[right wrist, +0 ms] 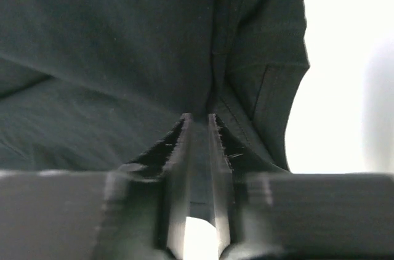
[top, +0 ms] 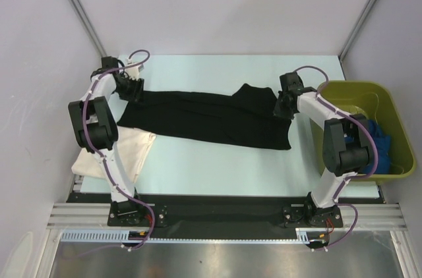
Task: Fold and stack the t-shirts
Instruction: Fold the tshirt
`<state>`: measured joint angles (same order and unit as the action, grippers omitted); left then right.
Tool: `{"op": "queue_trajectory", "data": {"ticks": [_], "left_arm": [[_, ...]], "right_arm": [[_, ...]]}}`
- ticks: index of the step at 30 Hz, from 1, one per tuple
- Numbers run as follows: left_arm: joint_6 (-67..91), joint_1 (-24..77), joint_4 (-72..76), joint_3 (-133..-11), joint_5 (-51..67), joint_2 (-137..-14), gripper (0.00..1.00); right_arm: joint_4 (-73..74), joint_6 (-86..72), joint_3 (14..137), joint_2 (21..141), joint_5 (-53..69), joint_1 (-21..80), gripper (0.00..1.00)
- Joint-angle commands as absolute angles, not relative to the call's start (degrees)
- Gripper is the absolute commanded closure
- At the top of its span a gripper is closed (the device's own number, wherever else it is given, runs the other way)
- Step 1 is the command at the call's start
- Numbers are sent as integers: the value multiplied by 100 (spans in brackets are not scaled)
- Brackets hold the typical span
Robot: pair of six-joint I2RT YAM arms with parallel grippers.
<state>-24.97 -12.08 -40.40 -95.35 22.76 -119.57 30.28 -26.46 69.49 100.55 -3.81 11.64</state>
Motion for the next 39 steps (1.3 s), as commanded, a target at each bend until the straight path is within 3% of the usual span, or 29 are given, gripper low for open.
{"op": "queue_trajectory", "data": {"ticks": [1, 2, 3, 5, 6, 8, 12, 17, 22, 24, 27, 28, 29, 39], "left_arm": [[-3330, -1345, -4842, -9957, 2670, -11646, 43], [-3453, -1362, -4965, -10071, 2994, -11628, 41], [-3506, -1380, -5070, -10333, 3197, -11602, 35], [-3481, -1380, -5264, -10607, 3514, -11610, 28], [-3402, -1380, -5221, -10843, 3759, -11628, 19], [-2808, -1380, -4941, -11082, 3727, -11777, 18], [-1820, -1310, -4551, -11880, 2473, -12496, 25], [-1564, -1091, -5281, -13349, 2206, -13647, 32], [-1819, -862, -5185, -12982, 2039, -13684, 30], [-1863, -861, -5221, -12841, 1829, -13693, 32], [-1977, -896, -5064, -12552, 1363, -13597, 32], [-2065, -896, -4984, -12446, 1301, -13544, 31], [-2092, -914, -4818, -12271, 1179, -13500, 31], [-2039, -914, -4562, -12454, 1212, -13799, 28]], "right_arm": [[3155, -2480, 7426, 9958, -509, 1143, 75], [3234, -2444, 7540, 9975, -640, 1143, 65], [3287, -2417, 7645, 9976, -685, 1125, 62], [3296, -2399, 7918, 9984, -686, 1038, 60], [3287, -2408, 8023, 10010, -659, 994, 60], [3235, -2408, 8357, 10212, -668, 914, 60], [3286, -2461, 9060, 10949, -712, 809, 59], [3524, -2400, 10201, 12134, -142, 712, 57], [3639, -2303, 10661, 12761, -44, 721, 57], [3595, -2320, 10653, 12884, -53, 712, 59], [3498, -2355, 10626, 12946, -53, 694, 82], [3481, -2364, 10626, 12964, 86, 694, 95], [3437, -2382, 10626, 12955, 88, 694, 100], [3313, -2303, 10652, 12665, 9, 712, 100]]}}
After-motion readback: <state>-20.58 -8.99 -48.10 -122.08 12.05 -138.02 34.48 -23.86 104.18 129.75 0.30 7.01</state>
